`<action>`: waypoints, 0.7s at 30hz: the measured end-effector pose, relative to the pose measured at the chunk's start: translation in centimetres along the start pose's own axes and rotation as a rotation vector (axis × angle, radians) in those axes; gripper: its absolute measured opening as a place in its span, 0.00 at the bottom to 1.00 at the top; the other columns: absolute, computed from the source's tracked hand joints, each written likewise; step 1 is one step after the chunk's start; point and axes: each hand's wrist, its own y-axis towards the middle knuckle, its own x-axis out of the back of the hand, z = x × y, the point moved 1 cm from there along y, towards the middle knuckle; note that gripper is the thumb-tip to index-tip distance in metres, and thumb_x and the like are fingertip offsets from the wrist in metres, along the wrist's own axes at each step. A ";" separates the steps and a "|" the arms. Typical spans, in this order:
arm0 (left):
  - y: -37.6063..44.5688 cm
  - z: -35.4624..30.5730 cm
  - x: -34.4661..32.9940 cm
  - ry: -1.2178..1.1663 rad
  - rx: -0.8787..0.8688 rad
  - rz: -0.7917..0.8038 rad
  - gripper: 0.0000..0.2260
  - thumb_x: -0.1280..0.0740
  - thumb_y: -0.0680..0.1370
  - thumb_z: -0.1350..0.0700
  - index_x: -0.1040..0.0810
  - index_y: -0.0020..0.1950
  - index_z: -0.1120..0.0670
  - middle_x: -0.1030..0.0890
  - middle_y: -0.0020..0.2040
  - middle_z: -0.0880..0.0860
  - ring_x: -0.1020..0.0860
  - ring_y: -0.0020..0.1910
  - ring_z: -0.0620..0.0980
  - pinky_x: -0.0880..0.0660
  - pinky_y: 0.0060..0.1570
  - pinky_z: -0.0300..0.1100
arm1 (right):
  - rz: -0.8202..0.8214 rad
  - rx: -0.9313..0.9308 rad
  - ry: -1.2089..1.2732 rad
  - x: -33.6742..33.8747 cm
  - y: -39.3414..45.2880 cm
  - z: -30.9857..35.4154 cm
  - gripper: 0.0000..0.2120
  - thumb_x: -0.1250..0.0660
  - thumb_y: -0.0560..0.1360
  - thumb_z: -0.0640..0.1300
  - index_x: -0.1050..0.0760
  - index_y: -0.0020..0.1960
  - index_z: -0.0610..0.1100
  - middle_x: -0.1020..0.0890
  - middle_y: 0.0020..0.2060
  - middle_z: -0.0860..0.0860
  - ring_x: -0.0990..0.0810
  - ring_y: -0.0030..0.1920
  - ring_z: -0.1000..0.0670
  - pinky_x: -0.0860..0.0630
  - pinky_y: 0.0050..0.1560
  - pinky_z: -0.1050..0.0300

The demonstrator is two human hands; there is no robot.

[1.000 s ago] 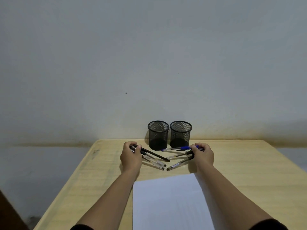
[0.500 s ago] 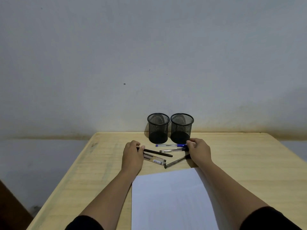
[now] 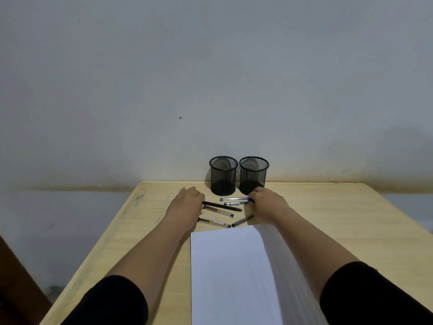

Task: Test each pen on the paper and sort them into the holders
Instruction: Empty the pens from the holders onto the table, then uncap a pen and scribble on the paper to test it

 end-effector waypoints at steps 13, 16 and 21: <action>-4.9 3.6 -0.6 -0.168 -0.011 -0.019 0.12 0.42 0.80 0.59 0.24 0.60 0.54 0.23 0.55 0.55 0.26 0.57 0.54 0.32 0.57 0.43 | -0.045 0.353 0.137 -3.3 -1.5 9.5 0.12 0.40 0.77 0.44 0.20 0.53 0.43 0.22 0.52 0.48 0.22 0.51 0.48 0.23 0.48 0.52; -5.7 4.4 -1.0 -0.271 0.051 -0.024 0.11 0.41 0.79 0.58 0.23 0.59 0.54 0.22 0.53 0.55 0.26 0.55 0.55 0.28 0.48 0.44 | -0.046 0.342 0.178 -4.3 -0.8 10.4 0.12 0.39 0.77 0.43 0.19 0.53 0.43 0.21 0.50 0.48 0.21 0.50 0.49 0.22 0.49 0.50; -6.4 5.3 -1.0 -0.381 0.154 -0.023 0.10 0.39 0.79 0.57 0.23 0.57 0.54 0.23 0.52 0.54 0.25 0.53 0.54 0.26 0.51 0.48 | -0.036 0.303 0.225 -4.4 0.0 11.2 0.12 0.39 0.76 0.44 0.20 0.52 0.42 0.23 0.52 0.46 0.23 0.51 0.46 0.23 0.50 0.49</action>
